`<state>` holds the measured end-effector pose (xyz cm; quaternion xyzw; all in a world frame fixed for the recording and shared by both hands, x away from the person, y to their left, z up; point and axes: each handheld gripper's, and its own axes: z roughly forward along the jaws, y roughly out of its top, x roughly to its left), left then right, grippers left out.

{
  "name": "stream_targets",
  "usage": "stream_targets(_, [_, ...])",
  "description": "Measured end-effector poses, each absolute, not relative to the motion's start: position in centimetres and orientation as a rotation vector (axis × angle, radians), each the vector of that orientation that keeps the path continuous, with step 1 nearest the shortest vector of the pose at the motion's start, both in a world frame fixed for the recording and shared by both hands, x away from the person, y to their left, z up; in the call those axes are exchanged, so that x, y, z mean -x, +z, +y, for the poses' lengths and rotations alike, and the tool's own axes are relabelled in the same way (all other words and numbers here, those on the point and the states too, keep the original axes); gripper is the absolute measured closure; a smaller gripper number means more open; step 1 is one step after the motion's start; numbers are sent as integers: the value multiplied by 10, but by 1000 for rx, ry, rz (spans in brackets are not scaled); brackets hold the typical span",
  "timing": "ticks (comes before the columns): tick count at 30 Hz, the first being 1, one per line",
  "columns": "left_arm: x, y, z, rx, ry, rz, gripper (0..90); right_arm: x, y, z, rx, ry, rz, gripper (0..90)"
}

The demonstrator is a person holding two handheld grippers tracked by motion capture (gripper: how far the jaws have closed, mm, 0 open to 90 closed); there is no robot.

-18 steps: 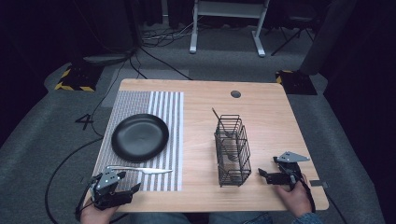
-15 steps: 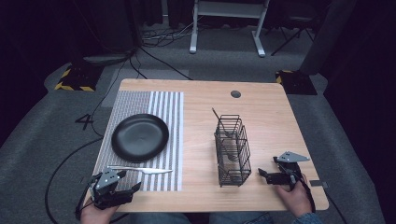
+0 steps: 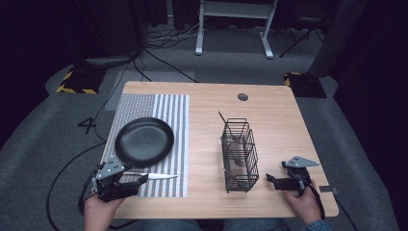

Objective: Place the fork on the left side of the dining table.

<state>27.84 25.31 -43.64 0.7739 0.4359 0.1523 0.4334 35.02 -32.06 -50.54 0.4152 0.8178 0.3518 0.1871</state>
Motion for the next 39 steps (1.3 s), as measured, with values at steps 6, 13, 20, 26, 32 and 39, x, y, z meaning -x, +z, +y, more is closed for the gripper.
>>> stream_targets(6, [-297, -412, 245, -1923, 465, 1064, 316, -350, -505, -320, -1172, 988, 2299, 124])
stream_targets(13, [-332, -383, 222, -1965, 402, 969, 344, -350, -505, -320, -1176, 987, 2296, 126])
stream_targets(20, [-364, -365, 191, -2001, 359, 885, 352, -350, -505, -320, -1174, 988, 2295, 131])
stream_targets(26, [-384, -354, 169, -2045, 437, 828, 340, -350, -505, -320, -1174, 989, 2295, 131])
stream_targets(32, [-395, -345, 160, -2033, 414, 810, 338, -350, -505, -320, -1174, 989, 2295, 131])
stream_targets(39, [-408, -331, 148, -2013, 374, 816, 340, -350, -505, -320, -1172, 991, 2296, 140])
